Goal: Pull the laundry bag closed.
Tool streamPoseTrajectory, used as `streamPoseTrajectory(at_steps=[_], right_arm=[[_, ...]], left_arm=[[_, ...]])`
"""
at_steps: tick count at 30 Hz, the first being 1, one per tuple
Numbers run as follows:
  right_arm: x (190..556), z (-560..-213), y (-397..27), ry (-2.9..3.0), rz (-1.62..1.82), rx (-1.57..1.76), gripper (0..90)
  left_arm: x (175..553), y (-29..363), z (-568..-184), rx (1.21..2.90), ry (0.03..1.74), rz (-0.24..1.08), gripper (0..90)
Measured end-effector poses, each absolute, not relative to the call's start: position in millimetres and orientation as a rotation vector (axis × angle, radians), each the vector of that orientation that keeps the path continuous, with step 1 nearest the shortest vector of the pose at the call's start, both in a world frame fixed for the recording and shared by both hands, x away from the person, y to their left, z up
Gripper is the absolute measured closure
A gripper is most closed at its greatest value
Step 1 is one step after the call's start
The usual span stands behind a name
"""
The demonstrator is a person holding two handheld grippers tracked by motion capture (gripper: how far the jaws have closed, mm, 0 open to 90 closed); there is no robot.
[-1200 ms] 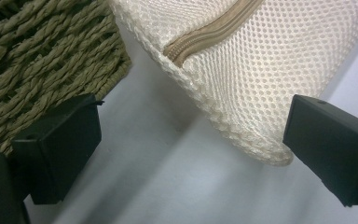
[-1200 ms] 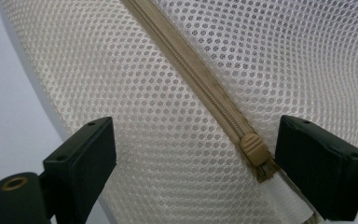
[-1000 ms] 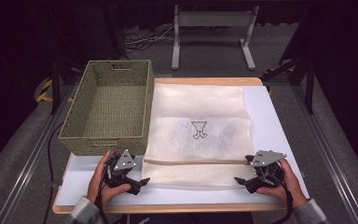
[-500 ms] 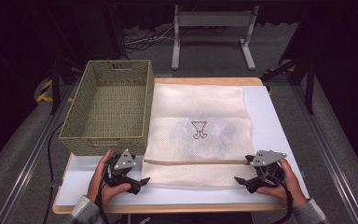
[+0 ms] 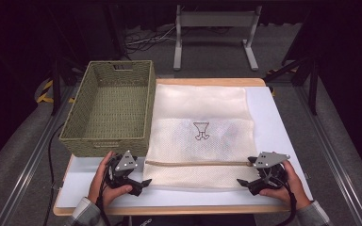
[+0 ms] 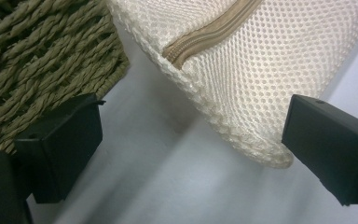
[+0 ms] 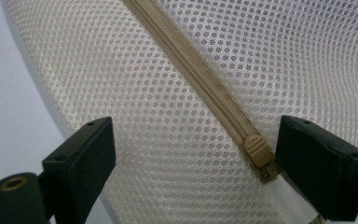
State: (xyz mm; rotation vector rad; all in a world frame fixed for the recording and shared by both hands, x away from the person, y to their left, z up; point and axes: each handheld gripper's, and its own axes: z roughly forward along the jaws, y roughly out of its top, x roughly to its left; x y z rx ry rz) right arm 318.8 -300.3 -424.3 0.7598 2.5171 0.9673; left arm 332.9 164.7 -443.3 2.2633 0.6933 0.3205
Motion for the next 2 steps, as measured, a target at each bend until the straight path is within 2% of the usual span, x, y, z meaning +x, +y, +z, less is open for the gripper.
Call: streamPoseTrajectory(at_steps=[2], right_arm=[[318.6, -424.1, -300.3, 2.517, 0.971, 0.76, 12.6]], left_arm=[[333.5, 164.6, -443.8, 2.263, 0.696, 0.311, 5.5]])
